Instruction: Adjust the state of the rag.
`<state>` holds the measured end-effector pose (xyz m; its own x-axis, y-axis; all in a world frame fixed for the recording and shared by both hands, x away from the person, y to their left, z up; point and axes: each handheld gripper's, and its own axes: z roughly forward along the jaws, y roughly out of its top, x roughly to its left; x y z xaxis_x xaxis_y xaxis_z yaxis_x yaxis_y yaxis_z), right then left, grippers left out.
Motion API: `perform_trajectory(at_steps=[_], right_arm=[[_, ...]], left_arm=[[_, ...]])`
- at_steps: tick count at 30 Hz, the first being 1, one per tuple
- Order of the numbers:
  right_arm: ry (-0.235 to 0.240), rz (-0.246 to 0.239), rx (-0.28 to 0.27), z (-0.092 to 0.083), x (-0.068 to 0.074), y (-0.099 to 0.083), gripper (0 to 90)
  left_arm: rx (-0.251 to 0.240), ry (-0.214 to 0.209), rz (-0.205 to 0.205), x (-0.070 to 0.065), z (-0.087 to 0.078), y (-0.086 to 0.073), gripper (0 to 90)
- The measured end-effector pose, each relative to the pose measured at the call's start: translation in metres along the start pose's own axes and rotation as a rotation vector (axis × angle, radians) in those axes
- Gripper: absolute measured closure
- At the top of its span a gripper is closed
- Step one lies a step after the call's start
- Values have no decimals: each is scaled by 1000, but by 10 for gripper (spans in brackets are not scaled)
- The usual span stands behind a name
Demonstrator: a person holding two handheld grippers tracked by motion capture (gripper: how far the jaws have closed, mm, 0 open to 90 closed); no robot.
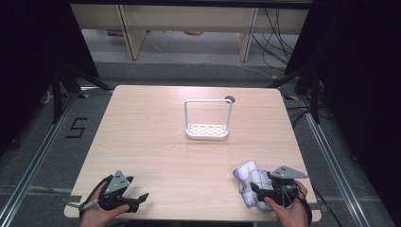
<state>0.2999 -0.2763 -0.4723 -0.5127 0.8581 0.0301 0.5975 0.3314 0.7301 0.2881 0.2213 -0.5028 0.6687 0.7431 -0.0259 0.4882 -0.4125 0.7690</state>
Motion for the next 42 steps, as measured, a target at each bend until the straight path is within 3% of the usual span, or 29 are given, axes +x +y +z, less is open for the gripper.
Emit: perform_trajectory(at_steps=[1,2,4,6,7,10,11,12,14,15,18,19,21,23,24,27,28,32,33,35,39,40,42], right_arm=[[-7,-10,11,2,-1,1,236],[15,11,31,8,-2,3,225],[9,14,34,11,-2,4,225],[17,33,76,17,1,7,227],[7,16,81,20,1,8,234],[-8,-33,130,31,1,9,298],[-8,-33,130,31,1,9,298],[-15,-68,134,33,-1,9,383],[-18,-68,138,33,-2,8,422],[-6,-61,133,34,-5,6,495],[0,-73,121,34,-7,7,558],[2,-62,113,33,-7,7,628],[11,-42,109,29,-5,9,677],[24,-64,86,26,-3,12,689],[24,-64,86,26,-3,12,698],[29,-93,62,19,1,18,709],[41,-99,59,15,2,20,712],[54,-118,7,-3,14,39,716],[56,-169,-14,-6,15,44,716],[66,-175,-36,-10,23,53,716],[111,-194,-71,-12,34,67,716],[122,-228,-76,-10,46,76,716],[129,-248,-84,-7,48,79,716]], left_arm=[[23,13,17,1,-1,1,171],[-4,-3,18,1,0,1,171],[14,-1,25,1,-1,1,171],[21,-3,38,1,-1,1,171],[0,-6,5,0,2,0,171],[10,-10,39,1,0,1,172],[10,-10,39,1,0,1,172],[8,-3,38,1,1,2,173],[2,-6,29,0,1,1,173],[4,-8,34,-1,0,2,174],[6,-2,37,-1,0,2,176],[-4,-6,28,-1,1,2,178],[5,-2,39,-1,0,2,180],[-2,1,28,-1,1,2,180],[22,-8,41,1,-1,3,180],[-15,-4,15,-2,2,1,182],[10,-2,39,1,0,2,183],[4,2,32,1,0,2,184],[4,1,36,2,0,2,184],[-6,2,21,1,1,1,185],[4,-5,34,1,0,2,185],[7,3,37,2,1,2,184],[5,-1,32,1,2,2,184]])
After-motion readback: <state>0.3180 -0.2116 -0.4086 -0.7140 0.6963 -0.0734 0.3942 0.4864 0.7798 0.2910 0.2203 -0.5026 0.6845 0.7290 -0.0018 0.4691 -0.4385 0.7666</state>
